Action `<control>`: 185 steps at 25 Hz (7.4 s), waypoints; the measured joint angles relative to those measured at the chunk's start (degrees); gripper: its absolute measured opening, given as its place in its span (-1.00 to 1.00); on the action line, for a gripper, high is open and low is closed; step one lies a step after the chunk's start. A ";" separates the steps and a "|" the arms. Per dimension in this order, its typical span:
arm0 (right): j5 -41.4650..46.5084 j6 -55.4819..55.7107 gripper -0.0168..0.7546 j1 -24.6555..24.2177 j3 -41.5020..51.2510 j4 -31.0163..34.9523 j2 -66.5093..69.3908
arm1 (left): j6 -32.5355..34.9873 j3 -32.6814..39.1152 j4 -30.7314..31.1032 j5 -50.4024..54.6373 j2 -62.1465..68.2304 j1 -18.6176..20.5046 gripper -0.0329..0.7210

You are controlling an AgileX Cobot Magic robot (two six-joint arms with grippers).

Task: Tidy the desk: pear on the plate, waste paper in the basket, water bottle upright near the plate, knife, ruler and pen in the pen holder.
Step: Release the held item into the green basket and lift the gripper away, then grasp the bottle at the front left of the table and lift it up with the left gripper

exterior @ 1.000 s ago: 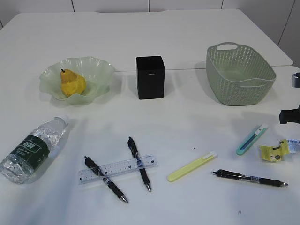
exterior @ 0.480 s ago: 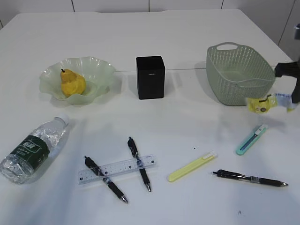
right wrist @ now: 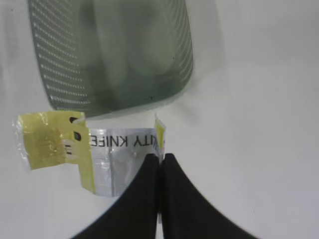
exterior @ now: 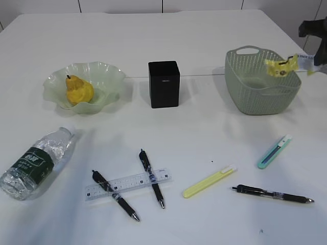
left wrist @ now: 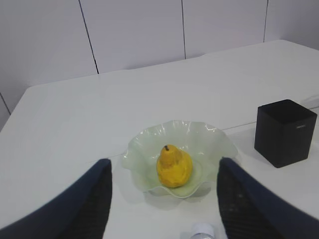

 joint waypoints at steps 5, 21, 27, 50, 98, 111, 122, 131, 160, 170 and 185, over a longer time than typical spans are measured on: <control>0.37 -2.46 -0.92 0.00 -6.16 0.99 3.47 | 0.00 0.00 0.00 0.00 0.00 0.00 0.32; 0.12 -8.20 -0.92 0.66 -19.53 4.21 14.97 | 0.00 0.00 0.00 0.20 0.00 0.00 0.32; -0.88 -9.14 -0.92 2.79 -23.65 3.17 18.84 | 0.00 0.00 0.00 0.32 0.00 0.00 0.32; -0.88 -7.41 -0.87 2.91 -24.62 -3.41 24.66 | 0.00 0.00 0.00 1.41 0.00 0.00 0.32; 18.03 -6.56 -0.01 2.91 -20.13 0.28 -12.59 | 0.00 -1.18 4.87 13.59 -5.73 0.00 0.32; -11.50 -6.56 -0.01 2.91 36.29 -4.41 -51.67 | 0.00 -1.18 4.87 13.72 -5.73 0.00 0.32; -18.06 -6.56 -0.01 2.91 57.76 -6.40 -72.12 | 0.00 -1.18 0.93 22.81 -5.73 0.00 0.32; -14.55 -6.56 -0.01 2.91 58.17 -6.40 -72.55 | 0.00 -1.18 0.36 28.56 -5.73 0.00 0.32; -16.54 -6.56 -0.01 2.91 58.17 -6.56 -72.55 | 0.00 -2.39 0.58 38.92 -5.44 0.00 0.40; -17.00 -6.86 -0.01 2.91 58.17 -6.56 -72.55 | 0.11 -25.84 0.47 69.68 10.55 0.00 0.42; -17.20 -6.56 -0.01 3.19 58.17 -8.32 -72.55 | 6.53 -51.92 -4.73 89.18 26.46 0.00 0.41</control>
